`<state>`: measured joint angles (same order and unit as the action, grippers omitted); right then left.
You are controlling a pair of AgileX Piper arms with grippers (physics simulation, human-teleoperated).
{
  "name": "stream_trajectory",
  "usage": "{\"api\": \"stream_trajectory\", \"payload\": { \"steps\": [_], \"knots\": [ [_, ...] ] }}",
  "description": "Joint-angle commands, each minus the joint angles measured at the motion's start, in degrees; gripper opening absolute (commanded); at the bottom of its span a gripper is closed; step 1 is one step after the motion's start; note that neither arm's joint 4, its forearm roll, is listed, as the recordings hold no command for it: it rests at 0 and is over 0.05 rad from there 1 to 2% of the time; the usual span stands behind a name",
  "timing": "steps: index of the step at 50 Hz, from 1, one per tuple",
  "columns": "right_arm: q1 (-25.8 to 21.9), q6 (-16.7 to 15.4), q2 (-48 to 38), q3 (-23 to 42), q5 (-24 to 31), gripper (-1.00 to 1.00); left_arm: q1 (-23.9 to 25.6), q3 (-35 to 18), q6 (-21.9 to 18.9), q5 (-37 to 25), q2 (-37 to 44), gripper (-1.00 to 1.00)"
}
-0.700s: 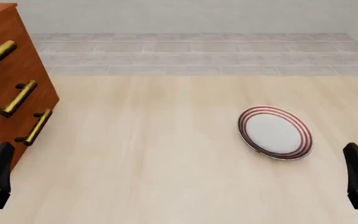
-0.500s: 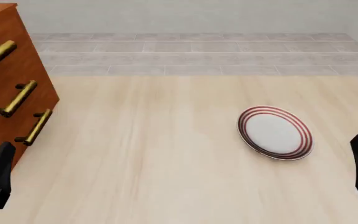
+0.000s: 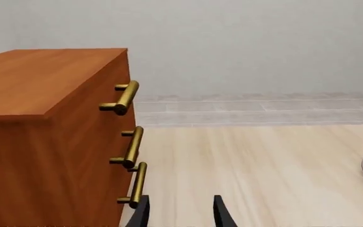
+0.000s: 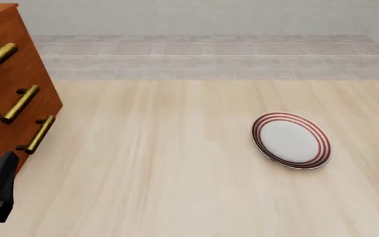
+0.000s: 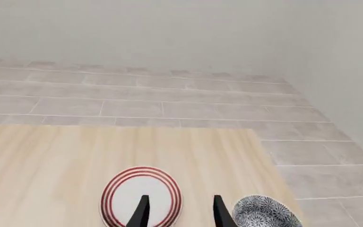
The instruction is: Put the bowl on top of the cabinet.
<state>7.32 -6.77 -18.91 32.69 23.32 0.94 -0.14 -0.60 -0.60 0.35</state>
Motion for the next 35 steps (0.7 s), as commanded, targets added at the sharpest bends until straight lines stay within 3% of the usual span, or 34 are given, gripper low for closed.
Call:
{"api": "stream_trajectory", "payload": {
  "steps": [1, 3, 4, 10, 11, 12, 13, 18, 20, 23, 26, 30, 35],
  "knots": [
    [5.6, -1.3, -11.3, 8.1, 6.5, 1.0, 0.3, 0.0, 0.4, -0.1, 0.0, 1.0],
    [9.2, -2.8, -14.1, 8.4, 7.8, 1.0, 0.2, 0.0, 0.6, -0.2, 0.0, 1.0],
    [10.0, -0.7, -15.2, 9.3, 8.9, 1.0, 0.3, 0.0, 0.5, -0.2, 0.0, 1.0],
    [14.9, 0.9, -15.1, 12.6, 10.7, 1.0, 0.5, 0.0, 0.3, -0.3, 0.1, 1.0],
    [14.9, 0.7, -14.4, 12.7, 10.7, 1.0, 0.5, 0.0, 0.3, -0.3, 0.0, 1.0],
    [16.0, -3.2, -14.3, 11.5, 10.6, 1.0, 0.5, 0.0, 0.4, -0.2, 0.1, 1.0],
    [16.1, -2.5, -14.2, 11.0, 10.5, 1.0, 0.5, 0.0, 0.4, -0.2, 0.2, 1.0],
    [21.9, -5.3, -15.6, 9.7, 9.2, 1.0, 0.6, 0.1, 0.5, -0.4, 0.2, 1.0],
    [24.3, -4.2, -17.3, 10.1, 8.9, 1.0, 0.6, 0.1, 0.3, -0.4, 0.3, 1.0],
    [24.3, -1.6, -17.6, 8.8, 9.6, 1.0, 0.4, 0.0, 0.4, -0.4, 0.2, 1.0],
    [28.2, -3.4, -20.3, 9.8, 9.1, 1.0, 0.5, 0.1, 0.5, -0.5, 0.5, 1.0],
    [32.3, -3.4, -24.2, 10.5, 8.1, 1.0, 0.4, 0.1, 0.7, -0.2, 0.9, 1.0],
    [34.0, -2.6, -27.5, 9.9, 5.6, 1.0, 0.6, 0.1, 0.5, -0.6, 0.4, 1.0]
  ]
}}
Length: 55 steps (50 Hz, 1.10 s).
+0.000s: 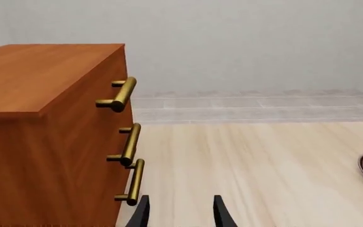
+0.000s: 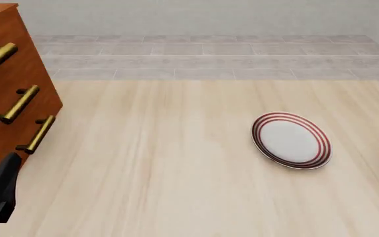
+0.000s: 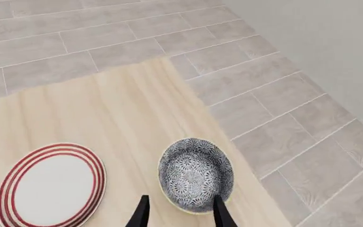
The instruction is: Put the bowl on top of the cabinet.
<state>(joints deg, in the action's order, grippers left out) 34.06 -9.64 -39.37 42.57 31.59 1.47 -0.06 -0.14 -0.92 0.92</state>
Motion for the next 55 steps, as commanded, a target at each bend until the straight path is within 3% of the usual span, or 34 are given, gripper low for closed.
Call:
{"api": "stream_trajectory", "payload": {
  "steps": [1, 3, 14, 26, 41, 52, 55],
  "knots": [
    [8.5, 0.4, -8.9, -0.2, -4.2, 1.0, 0.0, 0.0, 0.1, -0.2, 0.0, 1.0],
    [9.5, -1.0, -10.1, -0.3, -5.1, 1.0, 0.0, 0.0, 0.2, -0.4, -0.2, 1.0],
    [12.9, 3.2, -19.9, 2.1, -11.0, 1.0, 0.2, 0.0, -0.1, 0.6, 1.4, 1.0],
    [18.1, 3.2, -32.1, 1.3, -20.9, 1.0, -0.4, 0.0, -0.9, 2.1, 4.4, 1.0],
    [22.6, 1.6, -44.3, 0.0, -28.1, 1.0, 0.1, 0.0, -0.7, 3.5, 6.5, 1.0],
    [20.8, 1.6, -50.5, -1.7, -30.5, 1.0, -0.2, 0.0, -0.3, 3.1, 5.6, 1.0],
    [21.8, 0.1, -53.0, -2.4, -32.2, 1.0, 0.0, 0.0, -0.1, 2.8, 5.1, 1.0]
  ]
}}
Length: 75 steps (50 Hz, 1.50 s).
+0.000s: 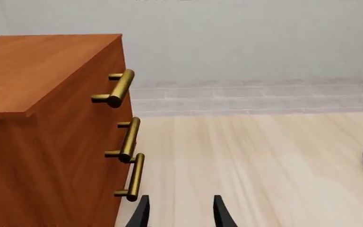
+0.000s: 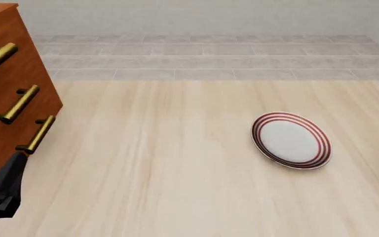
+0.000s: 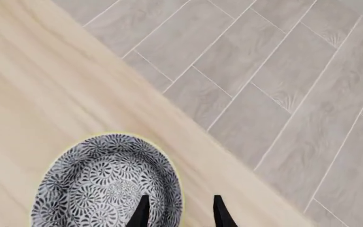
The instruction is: Put the bowl on top of the cabinet.
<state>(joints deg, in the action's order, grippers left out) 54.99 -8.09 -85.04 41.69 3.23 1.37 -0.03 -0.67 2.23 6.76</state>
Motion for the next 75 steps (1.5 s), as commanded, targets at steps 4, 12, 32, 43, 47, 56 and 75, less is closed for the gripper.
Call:
{"api": "stream_trajectory", "payload": {
  "steps": [4, 12, 32, 43, 47, 56, 75],
  "knots": [
    [1.1, -1.3, -11.5, -2.5, -6.8, 1.0, 0.2, 0.0, 0.2, -0.5, -0.7, 1.0],
    [-0.8, -1.8, -11.4, -3.9, -7.9, 1.0, 0.3, 0.0, 0.2, 0.0, -0.3, 1.0],
    [-5.6, 1.1, -0.8, -4.2, -2.1, -1.0, 0.3, 0.0, 0.3, 0.0, -0.4, 1.0],
    [-11.1, 2.7, 13.9, -1.1, 8.1, -1.0, 0.1, 0.0, 0.4, -0.3, -1.0, 1.0],
    [-15.6, 4.7, 20.6, 1.3, 12.7, -1.0, 0.0, 0.0, 0.4, -0.7, -1.3, 1.0],
    [-27.1, 7.7, 31.9, 9.0, 22.3, -1.0, -0.1, 0.0, 0.4, -0.5, -1.0, 1.0],
    [-53.5, 3.1, 34.8, 13.6, 24.7, -1.0, -0.1, 0.0, 0.6, -0.9, -2.0, 1.0]
  ]
}}
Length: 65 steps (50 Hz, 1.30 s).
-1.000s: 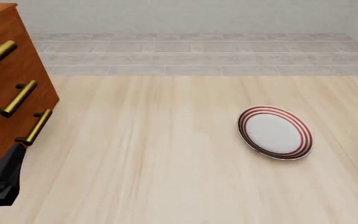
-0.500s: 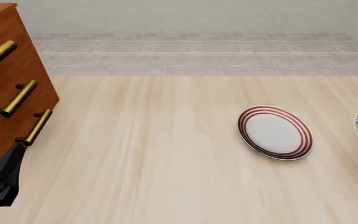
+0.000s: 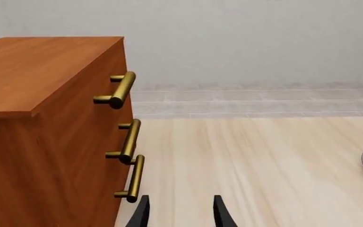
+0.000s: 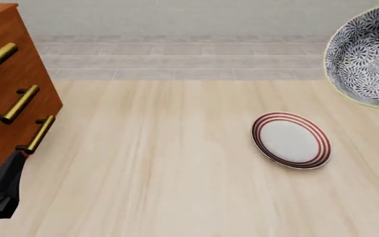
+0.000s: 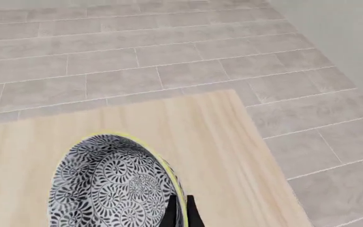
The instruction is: Put the bowl on top of the cabinet.
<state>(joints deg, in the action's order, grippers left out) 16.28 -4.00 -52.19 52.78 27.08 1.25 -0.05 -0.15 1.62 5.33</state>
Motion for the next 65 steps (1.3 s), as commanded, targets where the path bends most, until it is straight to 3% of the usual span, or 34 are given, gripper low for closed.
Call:
{"api": "stream_trajectory", "payload": {
  "steps": [1, 11, 23, 45, 56, 59, 62, 65],
  "knots": [
    [-16.0, -1.4, 1.2, 2.7, 0.6, -1.0, 0.1, 0.0, 0.0, -0.5, -0.7, 1.0],
    [-31.0, 0.0, -3.7, 2.6, -4.5, -1.0, -0.2, 0.0, 0.7, -0.5, -1.2, 1.0],
    [-43.9, 0.7, -13.0, 3.3, -11.3, -1.0, 0.4, 0.0, 1.1, -1.7, -3.0, 1.0],
    [-58.4, -1.9, -28.7, 12.5, -16.6, -1.0, 2.2, 0.0, 1.9, -2.3, -4.0, 1.0],
    [-59.4, -1.7, -31.9, 14.8, -18.1, -1.0, 3.9, -0.9, 1.8, -2.7, -5.1, 1.0],
    [-59.2, -1.8, -31.5, 14.6, -18.3, -1.0, 5.1, -3.3, 2.4, -4.5, -4.9, 1.0],
    [-59.5, -1.9, -31.4, 14.9, -18.2, -1.0, 7.6, -9.9, 4.6, -8.3, -4.9, 1.0],
    [-59.6, -2.3, -31.2, 16.0, -17.3, -1.0, 12.4, -15.6, 11.0, -11.1, -3.5, 1.0]
  ]
}}
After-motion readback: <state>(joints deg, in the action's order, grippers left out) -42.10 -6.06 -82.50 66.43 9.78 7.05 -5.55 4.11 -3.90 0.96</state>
